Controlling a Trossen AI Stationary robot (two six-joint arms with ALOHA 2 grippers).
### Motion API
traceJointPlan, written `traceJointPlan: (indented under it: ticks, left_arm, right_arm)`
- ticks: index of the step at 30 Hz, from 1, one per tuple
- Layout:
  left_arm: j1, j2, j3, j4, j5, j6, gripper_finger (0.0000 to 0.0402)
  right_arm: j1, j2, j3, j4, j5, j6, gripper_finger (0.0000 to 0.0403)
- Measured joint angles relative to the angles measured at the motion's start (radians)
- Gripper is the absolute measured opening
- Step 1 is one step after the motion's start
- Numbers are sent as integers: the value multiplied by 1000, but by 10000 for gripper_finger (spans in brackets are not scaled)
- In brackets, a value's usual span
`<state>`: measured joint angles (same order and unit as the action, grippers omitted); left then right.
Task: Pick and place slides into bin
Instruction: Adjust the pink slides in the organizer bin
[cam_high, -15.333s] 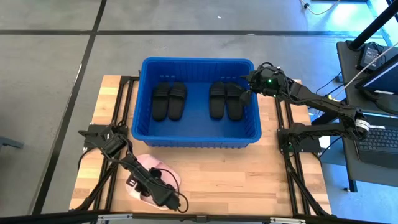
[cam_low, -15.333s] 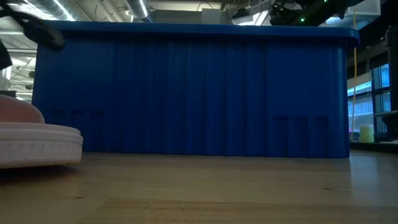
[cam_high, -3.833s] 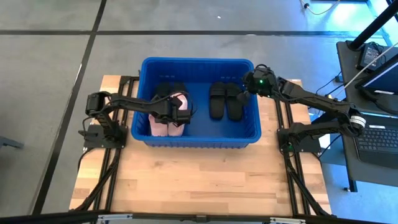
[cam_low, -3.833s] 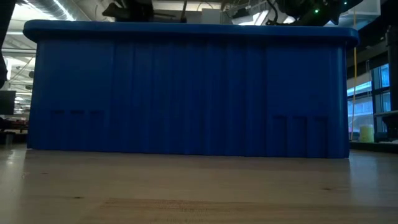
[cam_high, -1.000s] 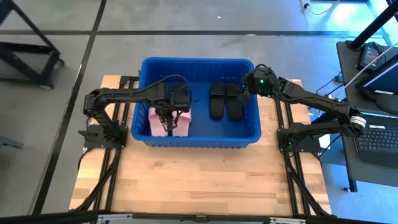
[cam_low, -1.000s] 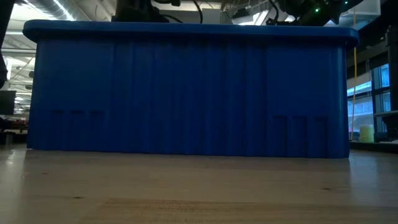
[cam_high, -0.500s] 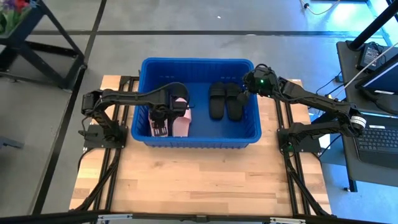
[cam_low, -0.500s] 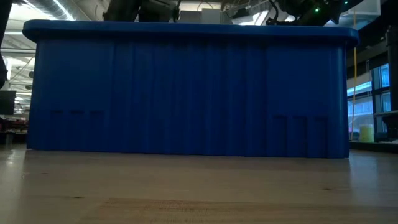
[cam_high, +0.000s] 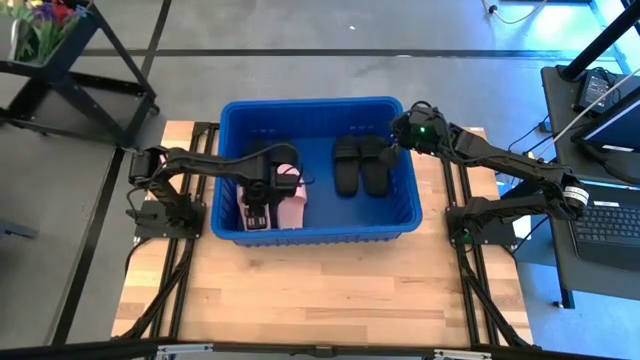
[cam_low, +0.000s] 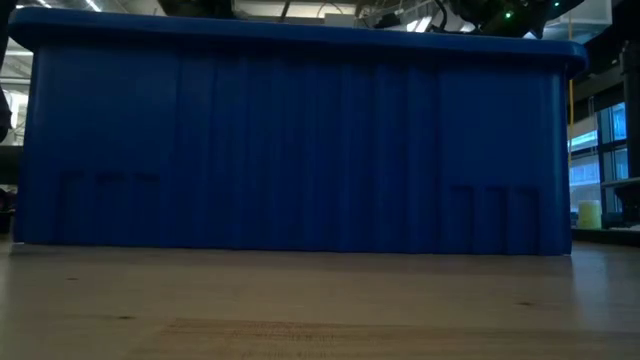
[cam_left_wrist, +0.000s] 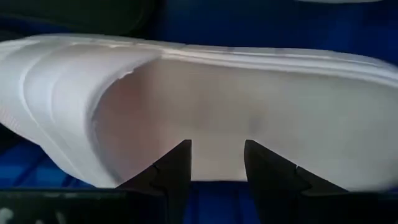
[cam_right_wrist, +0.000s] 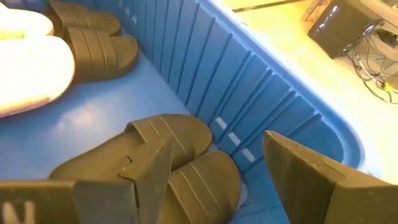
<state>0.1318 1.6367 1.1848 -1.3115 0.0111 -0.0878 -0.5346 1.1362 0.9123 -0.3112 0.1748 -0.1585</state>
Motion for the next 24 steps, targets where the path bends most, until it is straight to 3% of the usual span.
traceJointPlan:
  ticks: [12, 24]
  left_arm:
    - [16, -1, -139, 70, -158, -138, 143]
    - [41, -66, -9, 24, -158, -94, 143]
  right_arm:
    - [0, 0, 0, 16, 0, 0, 251]
    - [0, 0, 0, 15, 0, 49, 251]
